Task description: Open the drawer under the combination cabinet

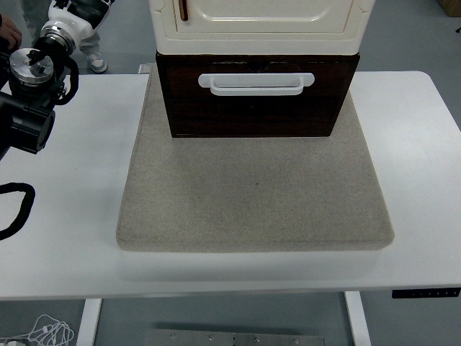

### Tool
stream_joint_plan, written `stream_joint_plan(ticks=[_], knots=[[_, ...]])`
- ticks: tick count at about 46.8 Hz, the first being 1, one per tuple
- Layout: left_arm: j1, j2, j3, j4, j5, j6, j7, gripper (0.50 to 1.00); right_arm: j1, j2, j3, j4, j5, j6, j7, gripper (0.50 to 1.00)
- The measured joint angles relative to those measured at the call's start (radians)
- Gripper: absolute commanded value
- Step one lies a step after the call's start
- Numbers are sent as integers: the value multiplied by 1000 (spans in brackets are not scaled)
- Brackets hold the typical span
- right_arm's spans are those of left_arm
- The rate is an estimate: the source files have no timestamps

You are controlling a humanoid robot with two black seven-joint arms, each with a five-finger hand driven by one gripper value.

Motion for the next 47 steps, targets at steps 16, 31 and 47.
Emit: stream_joint_plan(ticks=[16,31,47], knots=[[0,0,2,8,0,0,0,1000,0,0,0,0,0,0,0,926],[-19,28,1,17,-2,1,0,1000,0,0,0,0,0,0,0,926],[-65,92,2,14,16,-23,-1,1000,0,0,0,0,0,0,0,926]])
